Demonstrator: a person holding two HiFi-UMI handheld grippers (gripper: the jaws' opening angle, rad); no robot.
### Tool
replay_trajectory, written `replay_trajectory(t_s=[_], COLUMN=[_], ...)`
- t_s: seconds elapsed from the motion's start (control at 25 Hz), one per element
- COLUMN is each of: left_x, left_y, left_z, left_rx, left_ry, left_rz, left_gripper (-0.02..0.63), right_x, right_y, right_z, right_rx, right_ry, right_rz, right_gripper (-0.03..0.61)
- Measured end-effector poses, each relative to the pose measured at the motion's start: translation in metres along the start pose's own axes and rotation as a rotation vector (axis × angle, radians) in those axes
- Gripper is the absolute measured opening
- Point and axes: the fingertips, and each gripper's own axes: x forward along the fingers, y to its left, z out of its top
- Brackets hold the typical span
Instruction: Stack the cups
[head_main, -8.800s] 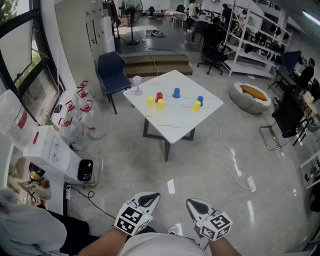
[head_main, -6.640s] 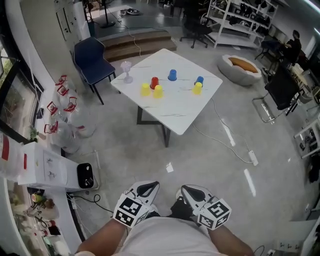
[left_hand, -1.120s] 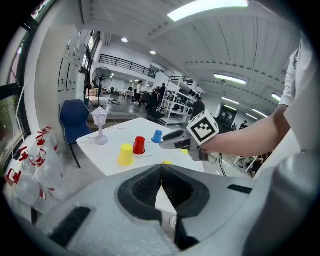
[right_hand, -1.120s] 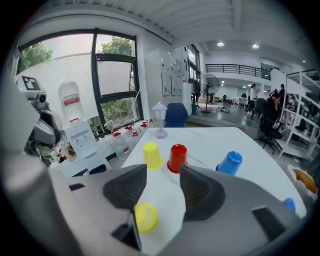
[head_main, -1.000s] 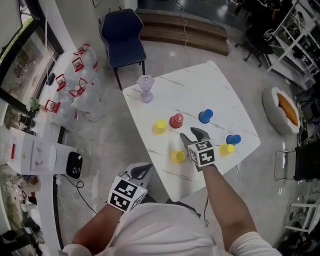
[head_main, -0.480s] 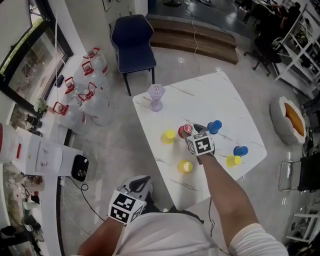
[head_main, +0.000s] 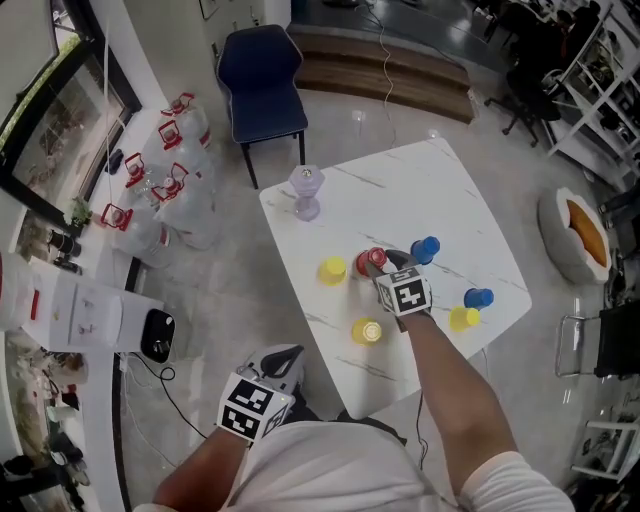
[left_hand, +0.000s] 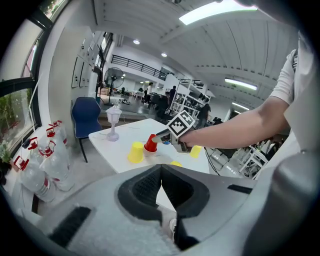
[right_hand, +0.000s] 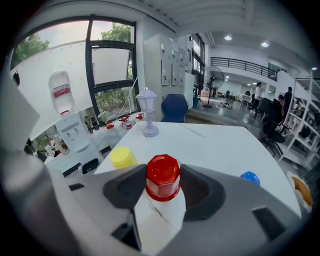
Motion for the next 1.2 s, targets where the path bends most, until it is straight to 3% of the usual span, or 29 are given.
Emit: replay_trajectory(t_s=[0.36,0.64,0.88,1.2], left_x=[0.023,0.034,0.039,0.041], left_y=[-0.017,-0.036,-0.047,-0.064], left_z=[0.016,0.022,0.016,0.018], left_rx=[0.07,0.112,0.136,0.172], left_ry=[0.009,0.023,0.049,0.056], left_rz=[-0.054,-0.105,-0.134,-0.166], left_gripper=[0.009,0.009,0.009,0.009], right_x=[-0.073,-0.119,-0.136,-0.133], right_y=[0.001,0.003,0.026,0.046], right_z=[-0.019,-0.087,-0.137,-0.157], right_rx=[0.037,0.095,0.108,0.115], right_ry=[-0.072,-0.012,0.049,0.075], right_rz=[-0.022,-0.083,-0.08,-0.074], right_gripper=[0.215,0.215,0.215,0.216])
